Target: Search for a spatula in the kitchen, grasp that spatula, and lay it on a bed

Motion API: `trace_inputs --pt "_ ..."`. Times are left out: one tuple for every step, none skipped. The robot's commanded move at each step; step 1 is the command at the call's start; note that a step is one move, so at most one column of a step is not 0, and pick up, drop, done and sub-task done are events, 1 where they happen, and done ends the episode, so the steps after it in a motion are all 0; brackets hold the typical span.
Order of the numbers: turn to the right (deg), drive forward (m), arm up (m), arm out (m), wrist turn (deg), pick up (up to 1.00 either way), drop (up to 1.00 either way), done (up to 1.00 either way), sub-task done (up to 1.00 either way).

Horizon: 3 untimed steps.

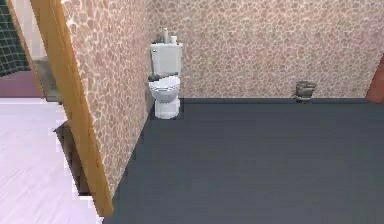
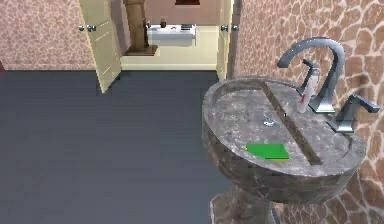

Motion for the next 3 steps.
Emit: trace_inputs --pt "-45.0 0.00 0.00 0.00 0.0 0.00 0.00 0.00 0.00" --pt "0.0 0.10 0.00 0.00 0.0 0.00 0.00 0.00 0.00" --pt "9.0 0.00 0.00 0.00 0.0 0.00 0.00 0.00 0.00"
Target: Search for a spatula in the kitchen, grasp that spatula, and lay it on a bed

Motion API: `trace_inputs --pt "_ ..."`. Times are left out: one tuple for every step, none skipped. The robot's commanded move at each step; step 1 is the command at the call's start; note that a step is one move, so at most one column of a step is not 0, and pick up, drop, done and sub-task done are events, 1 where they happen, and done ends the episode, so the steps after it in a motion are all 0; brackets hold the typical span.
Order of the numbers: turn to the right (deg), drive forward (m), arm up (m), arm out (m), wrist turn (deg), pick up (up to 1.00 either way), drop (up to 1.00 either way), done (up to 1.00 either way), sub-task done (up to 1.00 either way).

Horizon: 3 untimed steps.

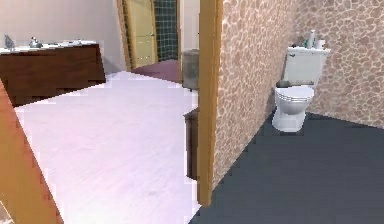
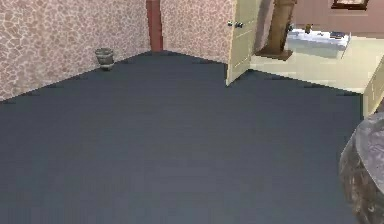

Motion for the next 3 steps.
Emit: trace_inputs --pt "0.0 0.30 0.00 0.00 0.0 0.00 0.00 0.00 0.00" --pt "9.0 0.00 0.00 0.00 0.0 0.00 0.00 0.00 0.00" --pt "0.0 0.45 0.00 0.00 0.0 0.00 0.00 0.00 0.00"
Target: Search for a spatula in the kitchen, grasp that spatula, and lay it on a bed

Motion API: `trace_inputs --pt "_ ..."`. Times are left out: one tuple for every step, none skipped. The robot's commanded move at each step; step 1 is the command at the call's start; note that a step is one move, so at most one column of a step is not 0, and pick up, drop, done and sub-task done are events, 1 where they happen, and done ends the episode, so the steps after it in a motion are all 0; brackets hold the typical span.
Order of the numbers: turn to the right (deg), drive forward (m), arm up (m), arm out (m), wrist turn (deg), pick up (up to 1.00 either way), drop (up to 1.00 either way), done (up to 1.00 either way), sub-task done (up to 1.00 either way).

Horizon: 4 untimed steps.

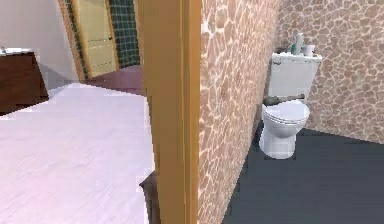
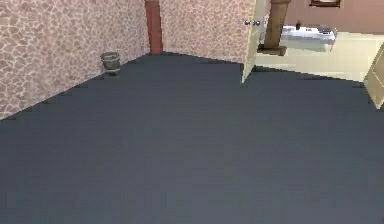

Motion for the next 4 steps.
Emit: trace_inputs --pt "-45.0 0.00 0.00 0.00 0.0 0.00 0.00 0.00 0.00" --pt "-15.0 0.00 0.00 0.00 0.0 0.00 0.00 0.00 0.00" --pt "-3.0 0.00 0.00 0.00 0.0 0.00 0.00 0.00 0.00" --pt "0.0 1.00 0.00 0.00 0.0 0.00 0.00 0.00 0.00"
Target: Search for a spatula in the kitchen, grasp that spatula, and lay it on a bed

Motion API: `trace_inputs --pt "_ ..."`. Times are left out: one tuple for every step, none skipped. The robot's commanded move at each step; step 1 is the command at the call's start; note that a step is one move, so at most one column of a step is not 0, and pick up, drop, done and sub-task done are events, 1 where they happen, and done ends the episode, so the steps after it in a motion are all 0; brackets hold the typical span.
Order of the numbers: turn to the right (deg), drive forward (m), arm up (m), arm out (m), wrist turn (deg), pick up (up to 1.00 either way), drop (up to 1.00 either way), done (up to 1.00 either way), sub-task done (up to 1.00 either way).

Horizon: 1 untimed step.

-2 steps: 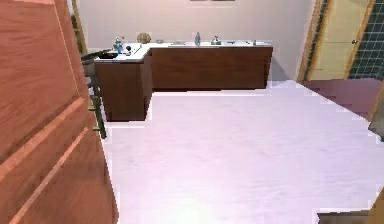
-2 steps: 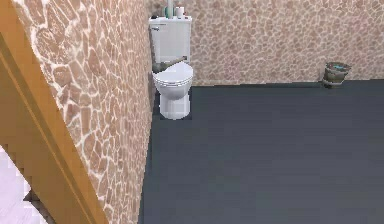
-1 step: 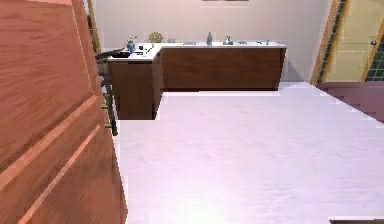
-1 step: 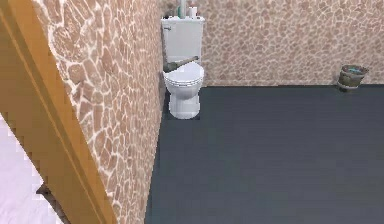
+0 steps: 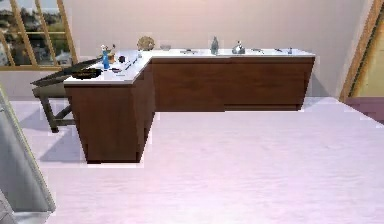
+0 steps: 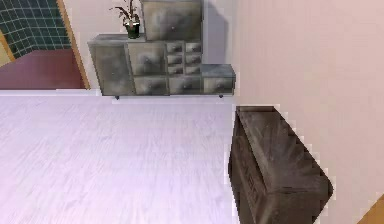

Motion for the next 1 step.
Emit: trace_inputs --pt "-3.0 0.00 0.00 0.00 0.0 0.00 0.00 0.00 0.00"
